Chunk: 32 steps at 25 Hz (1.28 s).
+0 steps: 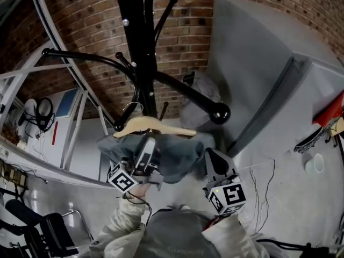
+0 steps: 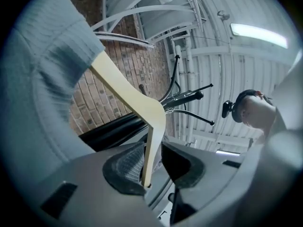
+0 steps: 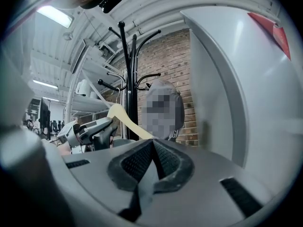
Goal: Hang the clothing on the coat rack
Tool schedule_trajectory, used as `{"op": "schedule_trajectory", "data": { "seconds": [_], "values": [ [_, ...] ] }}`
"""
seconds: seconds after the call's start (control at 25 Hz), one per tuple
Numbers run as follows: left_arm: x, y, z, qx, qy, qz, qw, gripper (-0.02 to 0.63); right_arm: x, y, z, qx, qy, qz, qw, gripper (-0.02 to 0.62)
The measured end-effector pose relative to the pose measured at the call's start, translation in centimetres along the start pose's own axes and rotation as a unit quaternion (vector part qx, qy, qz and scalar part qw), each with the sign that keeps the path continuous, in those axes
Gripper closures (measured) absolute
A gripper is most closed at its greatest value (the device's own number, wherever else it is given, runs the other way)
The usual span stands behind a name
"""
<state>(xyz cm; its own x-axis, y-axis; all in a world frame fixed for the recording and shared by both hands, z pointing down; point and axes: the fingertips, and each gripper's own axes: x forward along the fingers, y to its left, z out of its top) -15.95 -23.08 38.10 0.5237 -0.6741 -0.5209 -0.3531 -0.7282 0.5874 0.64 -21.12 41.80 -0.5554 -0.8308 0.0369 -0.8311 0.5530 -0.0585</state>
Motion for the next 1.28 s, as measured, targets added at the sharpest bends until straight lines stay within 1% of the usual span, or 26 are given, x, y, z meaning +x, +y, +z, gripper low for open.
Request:
{"op": "schedule_trajectory", "data": {
  "seconds": [0.12,0.32,0.4,0.48,0.56,0.64,0.72,0.8,0.88,0.96,1.08,1.16,1.28],
  "values": [
    [-1.2,-0.3,-0.9,0.01,0.009,0.017,0.9998,0.499,-0.5,0.5,-0.7,0.005,0.005,0.005,1.0,0.571],
    [-3.4,-1.6,-1.6,0.029,0.027,0.029,0.9988,0.499,-1.7,2.6,-1.7,0.014,0.008,0.014,1.0,0.571],
    [-4.6,-2.0,-1.7,0.043,0.037,0.04,0.9976,0.508,-2.1,3.7,-1.5,0.011,0.01,0.016,1.0,0.571],
    [-6.1,-2.2,-2.1,0.068,0.058,0.058,0.9943,0.534,-2.5,4.8,-1.5,0.01,0.011,0.015,1.0,0.571],
    [-7.7,-2.1,-2.7,0.101,0.095,0.082,0.987,0.57,-2.9,6.2,-1.8,0.014,0.009,0.011,1.0,0.571],
    [-9.8,-2.2,-3.3,0.134,0.134,0.107,0.976,0.59,-3.5,8.2,-1.8,0.017,0.007,0.009,1.0,0.571],
    [-12.5,-2.8,-3.7,0.164,0.162,0.123,0.9652,0.597,-4.3,10.5,-2.1,0.016,0.007,0.011,1.0,0.571],
    [-14.9,-3.7,-4.0,0.188,0.181,0.131,0.9564,0.597,-5.2,12.5,-2.6,0.018,0.006,0.01,1.0,0.571],
    [-17.0,-4.4,-4.4,0.209,0.192,0.125,0.9505,0.597,-6.1,14.2,-3.0,0.018,0.004,0.005,1.0,0.571],
    [-18.9,-5.2,-4.6,0.223,0.194,0.112,0.9488,0.597,-7.0,15.7,-3.5,0.017,0.002,-0.002,1.0,0.571],
    [-20.6,-6.9,-4.2,0.239,0.204,0.115,0.9424,0.598,-8.5,18.2,-4.3,0.016,0.005,-0.012,1.0,0.571],
    [-22.1,-7.8,-4.0,0.256,0.205,0.114,0.9377,0.597,-9.6,20.1,-4.5,0.016,0.01,-0.014,1.0,0.571],
    [-24.6,-9.5,-3.4,0.288,0.21,0.118,0.9269,0.598,-11.2,23.1,-4.8,0.014,0.016,-0.013,1.0,0.571]
  ]
}}
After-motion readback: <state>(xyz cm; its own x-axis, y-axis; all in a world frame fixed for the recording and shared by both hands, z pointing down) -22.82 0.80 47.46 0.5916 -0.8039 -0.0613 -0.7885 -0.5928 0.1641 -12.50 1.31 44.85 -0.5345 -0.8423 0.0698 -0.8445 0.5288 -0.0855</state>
